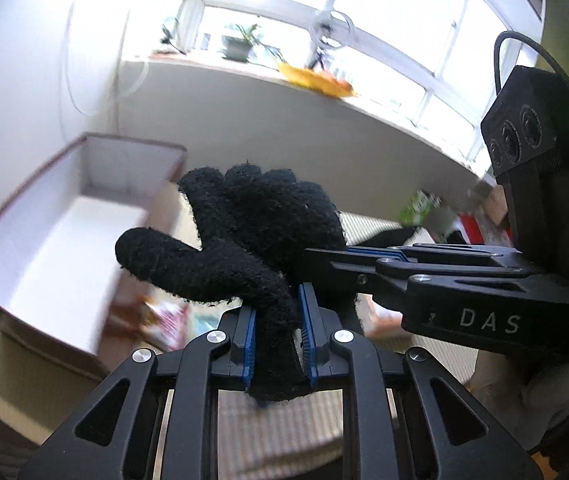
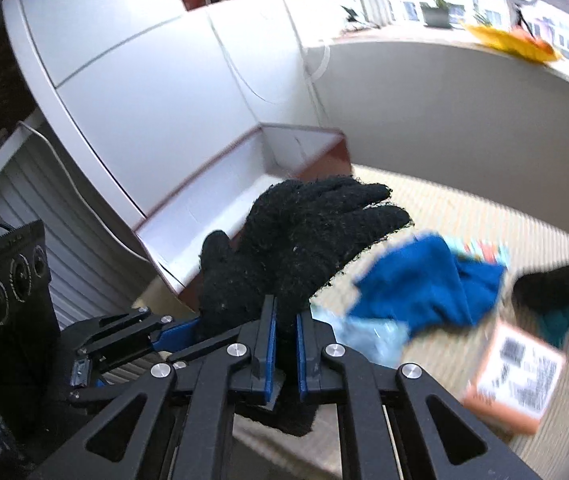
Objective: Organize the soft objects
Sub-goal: 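Lift the black glove with the left gripper and drop it into the brown shoebox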
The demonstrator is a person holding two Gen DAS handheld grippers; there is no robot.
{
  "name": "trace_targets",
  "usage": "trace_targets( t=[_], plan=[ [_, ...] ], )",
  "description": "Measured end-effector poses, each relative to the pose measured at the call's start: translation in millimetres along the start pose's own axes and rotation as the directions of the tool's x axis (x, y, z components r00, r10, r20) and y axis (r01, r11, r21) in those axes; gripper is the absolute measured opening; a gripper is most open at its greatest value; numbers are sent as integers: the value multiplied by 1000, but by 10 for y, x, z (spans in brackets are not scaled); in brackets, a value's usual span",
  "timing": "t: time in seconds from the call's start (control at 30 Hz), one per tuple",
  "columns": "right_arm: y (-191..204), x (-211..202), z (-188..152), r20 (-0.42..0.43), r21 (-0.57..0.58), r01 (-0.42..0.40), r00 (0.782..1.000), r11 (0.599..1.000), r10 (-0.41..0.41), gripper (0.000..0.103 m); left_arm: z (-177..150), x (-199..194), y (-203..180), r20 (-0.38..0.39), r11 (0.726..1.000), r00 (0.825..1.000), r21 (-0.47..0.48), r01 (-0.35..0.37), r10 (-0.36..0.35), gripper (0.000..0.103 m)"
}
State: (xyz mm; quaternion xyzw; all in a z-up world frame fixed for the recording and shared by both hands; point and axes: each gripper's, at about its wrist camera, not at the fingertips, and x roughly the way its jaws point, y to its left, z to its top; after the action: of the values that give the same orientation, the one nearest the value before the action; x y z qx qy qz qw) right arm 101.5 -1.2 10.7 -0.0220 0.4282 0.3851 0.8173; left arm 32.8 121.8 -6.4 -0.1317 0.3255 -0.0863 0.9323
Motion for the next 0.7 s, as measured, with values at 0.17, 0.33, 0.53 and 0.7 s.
trace_targets(
  t=[0.17, 0.33, 0.53, 0.7],
  plan=[
    [345, 130, 376, 25, -76, -38, 999, 996, 40, 8, 185, -147, 320, 56, 997, 996, -25, -73, 74, 17],
    [614, 407, 643, 22, -120, -57, 998, 991, 60, 8, 306, -228, 603, 74, 990, 988, -63, -128, 133, 17],
    [820, 769, 872, -3, -145, -79, 997, 986, 80, 8, 367, -202, 944, 64, 977, 979, -110, -185, 192, 17],
    [865, 1054, 937, -38, -145, -92, 995, 985, 88, 8, 339, -121, 1114, 40, 968, 976, -148, -205, 213, 17]
  ],
)
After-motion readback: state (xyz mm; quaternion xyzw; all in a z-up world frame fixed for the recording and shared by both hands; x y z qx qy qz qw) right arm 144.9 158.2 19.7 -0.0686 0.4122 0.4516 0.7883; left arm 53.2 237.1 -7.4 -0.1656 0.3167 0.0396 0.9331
